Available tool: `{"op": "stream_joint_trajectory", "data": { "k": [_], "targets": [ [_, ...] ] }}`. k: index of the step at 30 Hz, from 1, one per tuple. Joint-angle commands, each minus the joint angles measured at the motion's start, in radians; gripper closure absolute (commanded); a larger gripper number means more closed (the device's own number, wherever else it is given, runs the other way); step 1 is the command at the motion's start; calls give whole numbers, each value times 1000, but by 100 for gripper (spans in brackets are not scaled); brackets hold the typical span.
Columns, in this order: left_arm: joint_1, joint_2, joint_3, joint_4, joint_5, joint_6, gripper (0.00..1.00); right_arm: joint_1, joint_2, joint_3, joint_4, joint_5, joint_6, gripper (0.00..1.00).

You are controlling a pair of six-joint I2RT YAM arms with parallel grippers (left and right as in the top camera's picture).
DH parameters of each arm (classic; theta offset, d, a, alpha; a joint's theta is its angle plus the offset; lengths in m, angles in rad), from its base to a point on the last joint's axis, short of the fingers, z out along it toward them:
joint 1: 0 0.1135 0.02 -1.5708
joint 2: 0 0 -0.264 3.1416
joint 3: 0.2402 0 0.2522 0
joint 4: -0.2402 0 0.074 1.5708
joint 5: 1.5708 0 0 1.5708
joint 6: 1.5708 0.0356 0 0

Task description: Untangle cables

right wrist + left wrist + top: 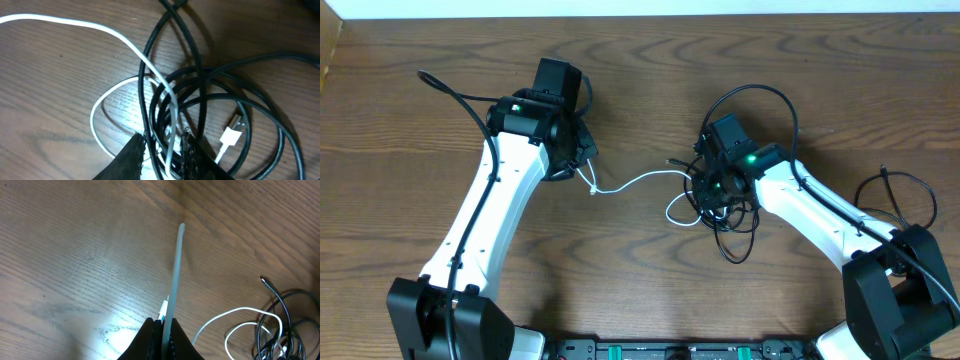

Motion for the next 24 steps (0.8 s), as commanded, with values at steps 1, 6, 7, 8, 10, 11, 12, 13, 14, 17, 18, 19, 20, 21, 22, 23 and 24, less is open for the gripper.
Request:
{"op": "stream_joint_trajectory", "data": {
  "k": [1,6,7,8,10,11,12,13,14,17,18,19,20,21,22,23,24],
  "targets": [
    [5,2,4,-3,-24,6,92,3,10,-6,-10,23,-11,77],
    [5,2,4,-3,-24,6,92,3,11,-7,-43,-2,13,84],
    [5,2,4,-3,-24,6,92,4,11,-7,-43,-6,20,84],
    [5,2,4,-3,-24,6,92,5,11,-7,-44,-7,29,84],
    [5,2,4,-3,-24,6,92,10,11,-7,-43,-7,43,84],
    [5,2,4,-3,-24,6,92,15,11,-7,-43,-6,45,84],
    [5,2,4,-3,-24,6,92,18,11,-7,-43,-6,45,84],
    [5,2,4,-4,-24,6,92,24,11,-7,-43,-4,45,84],
    [5,2,4,-3,-24,6,92,28,11,-7,-43,-1,45,85],
    [5,2,4,-3,-24,6,92,34,11,-7,-43,45,45,85],
    [5,2,4,-3,-24,6,92,34,11,-7,-43,50,45,85],
    [5,2,4,-4,-24,6,92,34,11,-7,-41,62,45,85],
    [5,2,4,-4,-23,6,92,34,11,-7,-35,67,45,85],
    [5,2,4,-4,-23,6,92,34,11,-7,-31,67,45,85],
    [5,2,4,-4,-23,6,92,34,11,-7,-23,67,45,85],
    [5,2,4,-3,-23,6,92,34,11,-7,-20,66,45,85],
    [5,2,4,-4,-23,6,92,34,12,-7,-21,66,47,86]
  ]
}}
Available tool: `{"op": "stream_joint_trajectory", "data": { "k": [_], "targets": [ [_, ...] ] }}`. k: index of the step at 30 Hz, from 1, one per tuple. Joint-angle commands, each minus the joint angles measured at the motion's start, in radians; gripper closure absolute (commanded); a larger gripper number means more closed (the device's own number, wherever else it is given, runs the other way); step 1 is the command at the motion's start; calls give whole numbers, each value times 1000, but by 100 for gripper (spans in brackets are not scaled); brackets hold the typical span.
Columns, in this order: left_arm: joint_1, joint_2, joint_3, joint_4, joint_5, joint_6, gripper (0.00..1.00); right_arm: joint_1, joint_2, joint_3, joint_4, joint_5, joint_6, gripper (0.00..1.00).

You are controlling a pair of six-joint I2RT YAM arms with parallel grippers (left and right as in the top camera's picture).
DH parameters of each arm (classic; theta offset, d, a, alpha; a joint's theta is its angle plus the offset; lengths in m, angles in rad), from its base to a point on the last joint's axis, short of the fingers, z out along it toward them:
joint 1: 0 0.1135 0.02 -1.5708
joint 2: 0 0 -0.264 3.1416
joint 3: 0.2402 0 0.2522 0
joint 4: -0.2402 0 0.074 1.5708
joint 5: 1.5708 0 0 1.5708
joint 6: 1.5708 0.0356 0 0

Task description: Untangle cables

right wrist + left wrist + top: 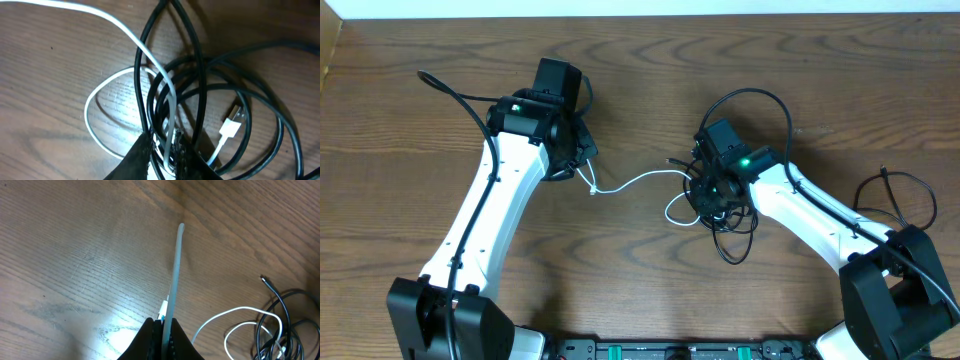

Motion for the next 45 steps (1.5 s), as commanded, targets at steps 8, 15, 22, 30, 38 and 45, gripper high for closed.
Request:
{"op": "stream_joint_trajectory", "data": {
  "k": [8,15,22,30,38,45],
  "targets": [
    [5,2,4,-4,-23,6,92,5,10,-57,51,16,48,92],
    [5,2,4,-3,-23,6,92,5,10,-57,47,9,48,99],
    [5,2,4,8,53,6,90,-73,-38,-39,83,-175,33,99],
    [5,2,4,58,328,8,30,-275,-101,-39,112,-722,-36,99],
    [5,2,4,87,530,72,30,-424,-101,-39,393,-1164,77,99],
    [5,2,4,80,488,71,18,-512,-126,-39,548,-1232,137,99]
  ]
}}
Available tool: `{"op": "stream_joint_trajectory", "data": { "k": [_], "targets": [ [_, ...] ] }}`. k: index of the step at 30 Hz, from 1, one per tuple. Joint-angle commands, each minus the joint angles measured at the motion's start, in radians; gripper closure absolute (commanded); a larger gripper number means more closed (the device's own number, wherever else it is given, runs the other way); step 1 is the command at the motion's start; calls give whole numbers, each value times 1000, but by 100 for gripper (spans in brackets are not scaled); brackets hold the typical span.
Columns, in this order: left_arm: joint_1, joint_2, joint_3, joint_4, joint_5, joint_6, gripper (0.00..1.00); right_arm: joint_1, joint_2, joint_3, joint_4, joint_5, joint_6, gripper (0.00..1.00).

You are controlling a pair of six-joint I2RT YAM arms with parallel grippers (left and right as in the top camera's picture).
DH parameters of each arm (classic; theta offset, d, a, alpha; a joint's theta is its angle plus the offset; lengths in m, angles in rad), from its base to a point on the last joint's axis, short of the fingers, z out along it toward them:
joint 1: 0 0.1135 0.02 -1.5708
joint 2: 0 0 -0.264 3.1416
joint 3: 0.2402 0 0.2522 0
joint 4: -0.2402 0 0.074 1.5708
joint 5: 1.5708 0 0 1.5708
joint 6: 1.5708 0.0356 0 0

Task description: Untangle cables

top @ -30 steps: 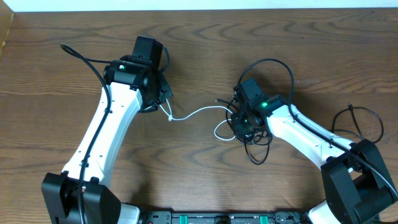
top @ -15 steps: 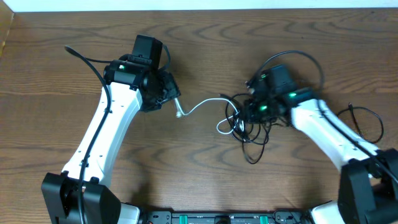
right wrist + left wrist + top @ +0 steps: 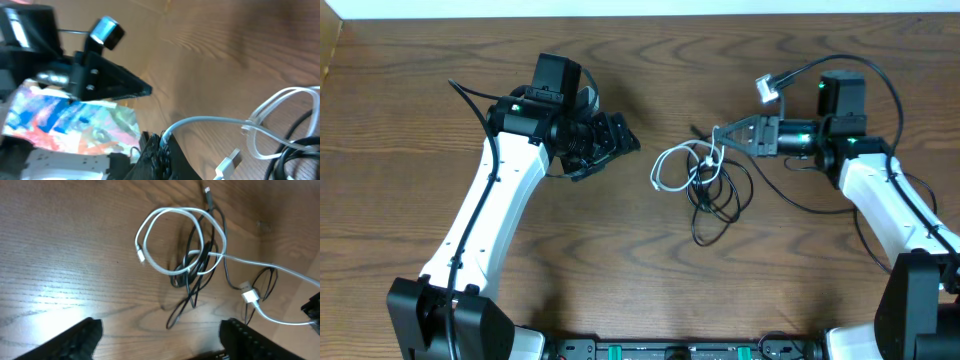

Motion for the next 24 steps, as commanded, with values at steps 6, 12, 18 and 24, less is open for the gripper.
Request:
{"op": "stream_joint_trajectory", "data": {
  "k": [6,12,18,24],
  "targets": [
    [4,2,4,-3,-10,16,18,-54,-159,12,104,35,96,99],
    [4,2,4,-3,-10,16,18,-56,-323,12,273,141,139,99],
    [4,2,4,-3,-10,20,18,-63,-407,12,523,144,139,99],
    [4,2,4,-3,-10,23,18,-166,-430,12,667,340,218,99]
  ]
}}
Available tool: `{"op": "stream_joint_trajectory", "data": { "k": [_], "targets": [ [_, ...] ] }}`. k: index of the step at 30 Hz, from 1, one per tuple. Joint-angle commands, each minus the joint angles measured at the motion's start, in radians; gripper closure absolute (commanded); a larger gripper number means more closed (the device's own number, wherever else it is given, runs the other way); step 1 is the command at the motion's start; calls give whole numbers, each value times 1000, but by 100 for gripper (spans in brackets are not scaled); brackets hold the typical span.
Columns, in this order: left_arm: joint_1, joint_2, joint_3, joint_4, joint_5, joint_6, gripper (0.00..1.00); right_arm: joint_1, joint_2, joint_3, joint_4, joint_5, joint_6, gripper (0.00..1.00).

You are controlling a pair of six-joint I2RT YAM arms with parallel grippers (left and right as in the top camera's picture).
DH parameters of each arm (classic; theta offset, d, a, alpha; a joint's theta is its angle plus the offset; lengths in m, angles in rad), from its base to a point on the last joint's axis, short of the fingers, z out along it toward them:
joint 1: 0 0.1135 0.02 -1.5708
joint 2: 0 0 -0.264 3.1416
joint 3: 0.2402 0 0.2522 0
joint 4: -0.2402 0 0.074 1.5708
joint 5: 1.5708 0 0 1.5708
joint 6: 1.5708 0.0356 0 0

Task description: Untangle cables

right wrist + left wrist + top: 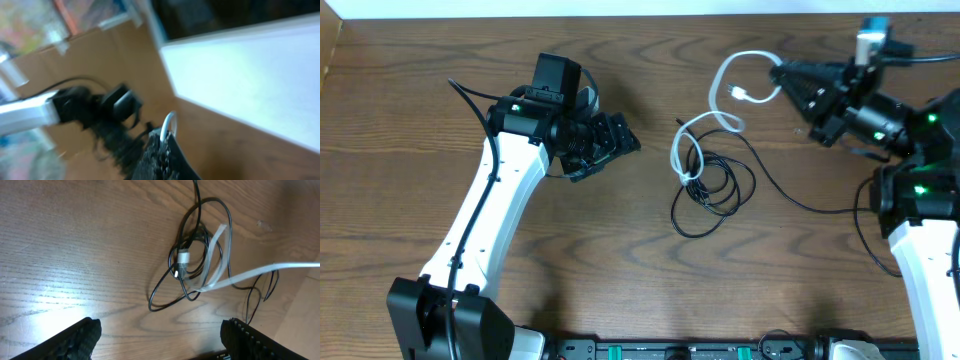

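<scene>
A white cable (722,72) rises in a loop from the table to my right gripper (782,82), which is shut on it near the table's back right. Its white plug (747,97) dangles by the fingers. The lower part of the white cable still runs through a coil of black cable (705,192) lying at the table's middle. My left gripper (617,138) hovers left of the coil, wide open and empty. In the left wrist view the black coil (192,255) and the white cable (222,277) lie ahead. The right wrist view is blurred, with the white cable (168,124) between the shut fingers.
A thin black lead (790,195) trails from the coil toward the right arm. Each arm's own black supply cable (470,95) hangs beside it. The wooden table (620,280) ends at a pale wall along the back.
My right gripper has moved back and to the right with the white cable, drawing its loop up off the table and away from the black coil. The left gripper stays open in place.
First my left gripper was shut on one end of the white cable, while the right one sat down in the tangle. The right then shut on the white cable. Later the left stood open, the white cable released, and the right held the cable raised, now farther back.
</scene>
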Motion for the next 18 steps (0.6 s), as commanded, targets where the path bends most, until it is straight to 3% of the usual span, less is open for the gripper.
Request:
{"op": "stream_joint_trajectory", "data": {
  "k": [1,11,18],
  "targets": [
    [4,2,4,-1,-7,18,18,-64,-21,11,63,159,61,99],
    [4,2,4,-1,-7,18,18,-394,-22,11,-103,547,48,99],
    [3,2,4,-2,-6,32,18,-547,-18,11,-315,827,-113,99]
  ]
}}
